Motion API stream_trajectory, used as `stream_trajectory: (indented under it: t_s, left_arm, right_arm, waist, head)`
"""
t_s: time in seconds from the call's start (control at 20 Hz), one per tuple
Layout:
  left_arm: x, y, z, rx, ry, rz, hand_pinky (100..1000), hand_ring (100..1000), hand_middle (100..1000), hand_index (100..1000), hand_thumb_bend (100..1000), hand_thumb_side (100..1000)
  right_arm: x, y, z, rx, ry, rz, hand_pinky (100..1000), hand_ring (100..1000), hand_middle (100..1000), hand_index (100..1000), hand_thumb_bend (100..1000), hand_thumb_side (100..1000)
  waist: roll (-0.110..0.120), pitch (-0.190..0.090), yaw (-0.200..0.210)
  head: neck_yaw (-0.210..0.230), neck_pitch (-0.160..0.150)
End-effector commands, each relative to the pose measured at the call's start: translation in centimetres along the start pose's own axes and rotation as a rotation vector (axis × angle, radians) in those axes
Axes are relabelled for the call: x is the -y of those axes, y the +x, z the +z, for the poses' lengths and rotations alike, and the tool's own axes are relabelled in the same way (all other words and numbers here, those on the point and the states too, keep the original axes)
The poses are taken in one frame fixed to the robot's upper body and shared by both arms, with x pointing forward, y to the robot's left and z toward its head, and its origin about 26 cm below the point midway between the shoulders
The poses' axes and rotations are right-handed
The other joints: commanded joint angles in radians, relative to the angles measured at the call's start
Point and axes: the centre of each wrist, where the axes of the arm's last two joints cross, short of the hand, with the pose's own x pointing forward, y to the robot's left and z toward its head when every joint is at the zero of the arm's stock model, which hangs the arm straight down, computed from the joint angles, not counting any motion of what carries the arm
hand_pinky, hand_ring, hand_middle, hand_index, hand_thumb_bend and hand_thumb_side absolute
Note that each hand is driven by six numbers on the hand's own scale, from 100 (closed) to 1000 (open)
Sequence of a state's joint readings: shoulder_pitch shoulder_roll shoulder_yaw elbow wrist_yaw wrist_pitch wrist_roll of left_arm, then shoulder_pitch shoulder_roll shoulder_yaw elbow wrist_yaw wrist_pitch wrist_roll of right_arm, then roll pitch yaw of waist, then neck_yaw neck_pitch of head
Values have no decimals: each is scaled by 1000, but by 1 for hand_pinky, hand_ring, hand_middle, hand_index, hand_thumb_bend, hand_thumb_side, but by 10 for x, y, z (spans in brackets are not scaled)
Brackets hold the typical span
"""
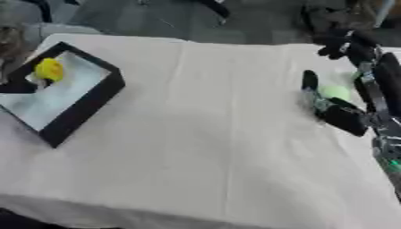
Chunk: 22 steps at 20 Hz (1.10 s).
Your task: Pick up the objects with one hand, pass them to the other hand, and then place them into the box on the other side of the table.
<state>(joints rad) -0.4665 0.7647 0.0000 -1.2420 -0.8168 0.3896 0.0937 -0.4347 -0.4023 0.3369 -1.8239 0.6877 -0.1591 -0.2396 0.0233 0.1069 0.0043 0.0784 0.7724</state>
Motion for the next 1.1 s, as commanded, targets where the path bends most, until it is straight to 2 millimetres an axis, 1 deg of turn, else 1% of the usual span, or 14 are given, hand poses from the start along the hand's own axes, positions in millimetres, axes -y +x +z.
stream_trajectory:
  t_s: [0.05, 0.1, 0.15, 0.25, 0.35, 0.4, 0.45, 0.6, 0.65, 0.7, 0.75, 0.8, 0.95, 1.1]
  left_arm:
    - [-43, 23, 8, 98, 149, 183, 730, 906, 789, 791, 472, 612]
    - [-50, 33, 15, 146, 169, 252, 727, 917, 789, 769, 420, 599]
    - [-57, 44, 24, 204, 183, 331, 726, 918, 789, 766, 412, 597]
    - [-67, 64, 45, 351, 195, 509, 718, 923, 782, 728, 349, 595]
    - [-74, 80, 68, 494, 195, 680, 711, 910, 770, 712, 332, 591]
    - [-77, 85, 78, 543, 192, 745, 710, 908, 765, 708, 324, 597]
    - [-78, 90, 87, 581, 185, 799, 708, 907, 760, 702, 311, 608]
    - [-79, 102, 108, 657, 153, 931, 706, 907, 753, 692, 296, 620]
    - [-79, 105, 112, 673, 144, 960, 706, 907, 752, 690, 293, 624]
    - [-77, 108, 116, 689, 131, 987, 707, 909, 752, 690, 289, 631]
    - [-76, 111, 118, 705, 120, 1007, 707, 909, 751, 689, 288, 632]
    - [-74, 113, 120, 718, 110, 1020, 707, 910, 750, 690, 285, 637]
    - [-70, 118, 124, 739, 81, 1034, 708, 915, 749, 688, 275, 652]
    - [-66, 120, 127, 735, 49, 1037, 709, 922, 749, 688, 261, 671]
  right_arm:
    - [8, -15, -3, -43, 12, 11, 595, 667, 775, 830, 100, 209]
    - [7, -21, -3, -69, 21, 9, 598, 674, 786, 841, 100, 222]
    - [8, -28, -4, -92, 32, 12, 598, 675, 789, 842, 100, 224]
    - [11, -42, -5, -136, 61, 34, 610, 699, 823, 870, 100, 264]
    - [18, -62, -7, -195, 94, 73, 623, 718, 849, 889, 100, 301]
    - [21, -72, -7, -227, 110, 93, 624, 721, 851, 889, 100, 334]
    - [23, -82, -7, -265, 127, 109, 624, 725, 861, 897, 100, 405]
    - [28, -118, -1, -413, 170, 128, 641, 763, 899, 918, 100, 586]
    - [29, -129, 1, -464, 181, 126, 654, 781, 911, 925, 100, 647]
    - [30, -141, 5, -527, 194, 122, 673, 810, 935, 934, 100, 741]
    - [30, -152, 9, -588, 206, 117, 686, 829, 947, 938, 100, 785]
    - [30, -162, 13, -643, 216, 113, 700, 850, 959, 941, 100, 817]
    - [30, -184, 24, -763, 252, 128, 740, 889, 979, 953, 100, 852]
    - [28, -195, 34, -834, 326, 173, 761, 893, 978, 960, 100, 841]
  waist:
    - [1, -10, 5]
    - [0, -10, 8]
    - [-1, -9, 11]
    - [-3, -8, 16]
    - [-6, -6, 23]
    - [-7, -6, 27]
    - [-8, -5, 30]
    - [-8, -3, 42]
    - [-8, -2, 46]
    - [-7, -2, 50]
    - [-6, -1, 55]
    - [-5, -1, 59]
    - [-4, 1, 67]
    - [-4, 2, 71]
  head:
    - [-77, -2]
    - [-113, -2]
    - [-154, -2]
    - [-238, -2]
    - [-316, -2]
    - [-344, -2]
    - [-366, -2]
    - [-421, -2]
    - [-435, -2]
    - [-449, -2]
    - [-462, -2]
    - [-474, -2]
    - [-498, -2]
    - [-506, -2]
